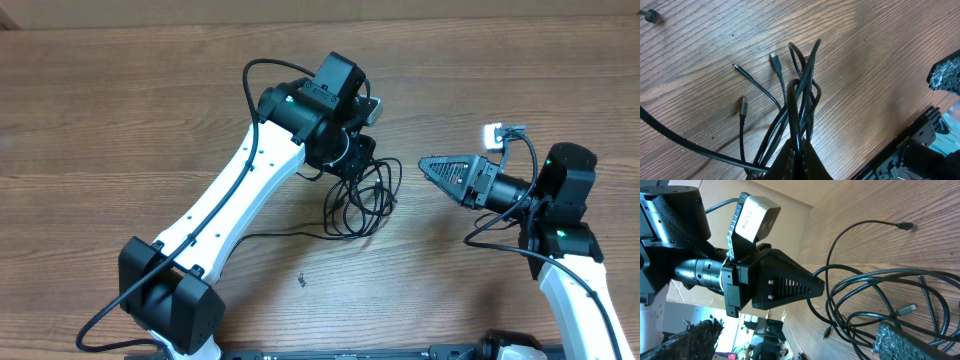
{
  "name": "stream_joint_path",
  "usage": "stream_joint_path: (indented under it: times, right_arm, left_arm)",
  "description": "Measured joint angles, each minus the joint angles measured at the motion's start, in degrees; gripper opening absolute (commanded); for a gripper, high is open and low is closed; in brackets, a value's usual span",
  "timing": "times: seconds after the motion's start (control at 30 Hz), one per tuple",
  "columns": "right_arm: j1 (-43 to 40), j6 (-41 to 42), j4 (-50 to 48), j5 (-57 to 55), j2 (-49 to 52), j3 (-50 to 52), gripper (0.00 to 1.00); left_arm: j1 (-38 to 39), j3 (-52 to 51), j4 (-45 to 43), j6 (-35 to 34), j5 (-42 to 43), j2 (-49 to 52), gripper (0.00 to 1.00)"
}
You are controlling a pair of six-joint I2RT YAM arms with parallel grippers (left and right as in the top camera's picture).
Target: Untangle cables
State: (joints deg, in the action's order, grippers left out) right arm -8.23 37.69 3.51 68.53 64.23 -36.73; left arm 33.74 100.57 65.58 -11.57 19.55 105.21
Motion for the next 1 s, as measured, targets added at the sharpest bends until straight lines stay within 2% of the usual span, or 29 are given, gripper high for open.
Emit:
stream_joint_path:
  times: [1.0]
  right_arm:
    - [0.0, 0.0, 0.0, 0.0, 0.0, 0.0, 1.00]
  left_arm:
    - [0.0, 0.0, -0.8, 0.0, 0.0, 0.0, 0.04]
